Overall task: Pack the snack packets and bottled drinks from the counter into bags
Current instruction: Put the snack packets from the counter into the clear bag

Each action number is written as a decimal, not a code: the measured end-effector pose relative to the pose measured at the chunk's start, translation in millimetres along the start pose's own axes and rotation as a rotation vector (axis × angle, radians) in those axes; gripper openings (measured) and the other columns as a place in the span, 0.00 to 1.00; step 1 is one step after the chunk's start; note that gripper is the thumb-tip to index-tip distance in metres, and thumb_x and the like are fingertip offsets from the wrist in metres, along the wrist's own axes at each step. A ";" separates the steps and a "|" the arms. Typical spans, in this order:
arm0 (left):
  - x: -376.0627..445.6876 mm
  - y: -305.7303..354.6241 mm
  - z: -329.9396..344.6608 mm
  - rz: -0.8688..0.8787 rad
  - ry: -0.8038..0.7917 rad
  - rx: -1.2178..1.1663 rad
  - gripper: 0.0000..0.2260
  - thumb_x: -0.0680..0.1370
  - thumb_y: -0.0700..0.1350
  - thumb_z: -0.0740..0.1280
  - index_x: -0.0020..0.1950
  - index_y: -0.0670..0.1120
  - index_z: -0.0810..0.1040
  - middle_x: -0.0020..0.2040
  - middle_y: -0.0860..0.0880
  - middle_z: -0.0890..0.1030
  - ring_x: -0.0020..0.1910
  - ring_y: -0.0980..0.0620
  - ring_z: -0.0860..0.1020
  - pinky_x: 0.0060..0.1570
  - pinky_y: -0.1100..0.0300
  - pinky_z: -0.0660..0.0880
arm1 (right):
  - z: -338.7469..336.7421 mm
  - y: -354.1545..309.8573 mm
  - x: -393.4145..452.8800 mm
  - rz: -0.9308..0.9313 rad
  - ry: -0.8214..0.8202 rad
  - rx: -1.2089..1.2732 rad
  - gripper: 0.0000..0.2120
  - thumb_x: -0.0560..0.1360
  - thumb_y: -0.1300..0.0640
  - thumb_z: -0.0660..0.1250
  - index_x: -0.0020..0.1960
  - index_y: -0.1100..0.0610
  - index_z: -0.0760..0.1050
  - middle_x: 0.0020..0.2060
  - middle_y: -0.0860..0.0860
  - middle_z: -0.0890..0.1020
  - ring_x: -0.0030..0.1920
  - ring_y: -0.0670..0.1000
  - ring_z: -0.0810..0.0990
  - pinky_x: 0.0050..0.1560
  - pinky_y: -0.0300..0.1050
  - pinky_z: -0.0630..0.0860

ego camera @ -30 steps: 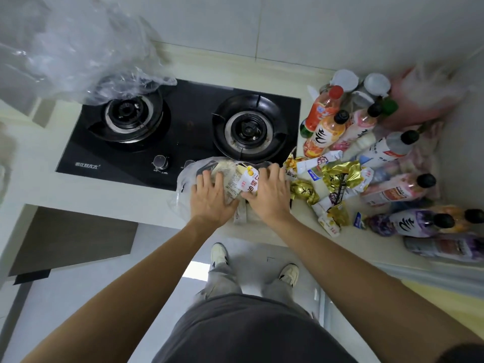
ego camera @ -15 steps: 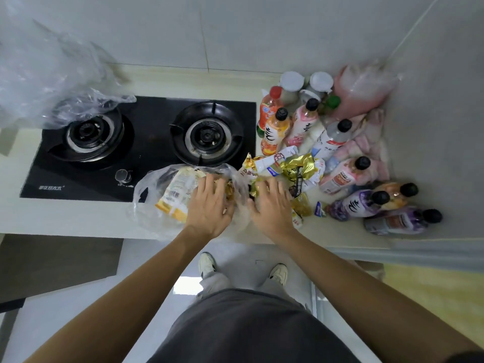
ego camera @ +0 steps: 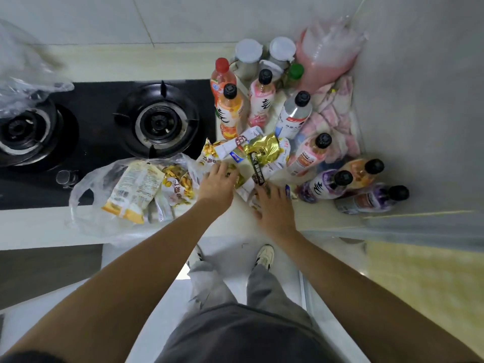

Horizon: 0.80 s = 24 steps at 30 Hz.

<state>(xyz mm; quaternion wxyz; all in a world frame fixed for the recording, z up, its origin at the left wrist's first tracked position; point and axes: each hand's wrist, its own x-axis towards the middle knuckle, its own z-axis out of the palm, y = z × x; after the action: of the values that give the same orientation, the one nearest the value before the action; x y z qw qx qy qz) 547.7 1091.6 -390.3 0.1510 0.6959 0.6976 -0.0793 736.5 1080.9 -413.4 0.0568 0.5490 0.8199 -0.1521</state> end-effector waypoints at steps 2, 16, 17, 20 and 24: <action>-0.6 -2.3 5.1 0.003 0.012 0.078 0.26 0.73 0.37 0.70 0.69 0.50 0.69 0.64 0.42 0.68 0.61 0.42 0.68 0.55 0.49 0.72 | 0.4 0.9 -0.4 -0.014 0.015 -0.016 0.33 0.71 0.49 0.76 0.73 0.52 0.68 0.65 0.57 0.73 0.64 0.61 0.72 0.66 0.57 0.72; -30.0 -22.3 -29.6 -0.014 0.271 -0.164 0.23 0.70 0.45 0.70 0.64 0.49 0.70 0.53 0.43 0.69 0.49 0.42 0.70 0.43 0.51 0.69 | -40.2 -9.5 13.0 -0.089 0.189 0.262 0.19 0.69 0.59 0.75 0.56 0.54 0.72 0.57 0.54 0.70 0.58 0.58 0.73 0.51 0.57 0.78; -35.1 -26.7 -34.9 -0.025 0.292 -0.181 0.22 0.71 0.46 0.70 0.63 0.49 0.71 0.52 0.44 0.68 0.49 0.42 0.70 0.42 0.51 0.69 | -45.3 -16.9 16.1 -0.103 0.218 0.295 0.19 0.69 0.58 0.75 0.57 0.54 0.73 0.57 0.55 0.70 0.58 0.59 0.73 0.52 0.58 0.77; -56.7 -46.9 -48.7 -0.065 0.344 -0.219 0.19 0.72 0.48 0.68 0.63 0.49 0.71 0.51 0.46 0.67 0.48 0.43 0.70 0.42 0.51 0.69 | -61.5 -49.9 24.4 -0.149 0.294 0.374 0.20 0.69 0.56 0.77 0.58 0.56 0.75 0.55 0.55 0.70 0.56 0.59 0.74 0.53 0.57 0.76; -97.7 -90.9 -56.4 -0.168 0.416 -0.319 0.20 0.75 0.50 0.69 0.65 0.52 0.71 0.54 0.48 0.68 0.52 0.46 0.70 0.49 0.52 0.71 | -78.3 -109.1 34.7 -0.285 0.296 0.423 0.22 0.72 0.50 0.78 0.61 0.54 0.74 0.58 0.53 0.70 0.59 0.56 0.73 0.57 0.49 0.74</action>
<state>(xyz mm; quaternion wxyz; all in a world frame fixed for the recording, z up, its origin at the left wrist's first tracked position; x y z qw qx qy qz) 450.3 1015.5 -314.8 0.1051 0.6044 0.7726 0.1638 628.6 1097.7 -327.9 -0.2012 0.4440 0.8382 -0.2444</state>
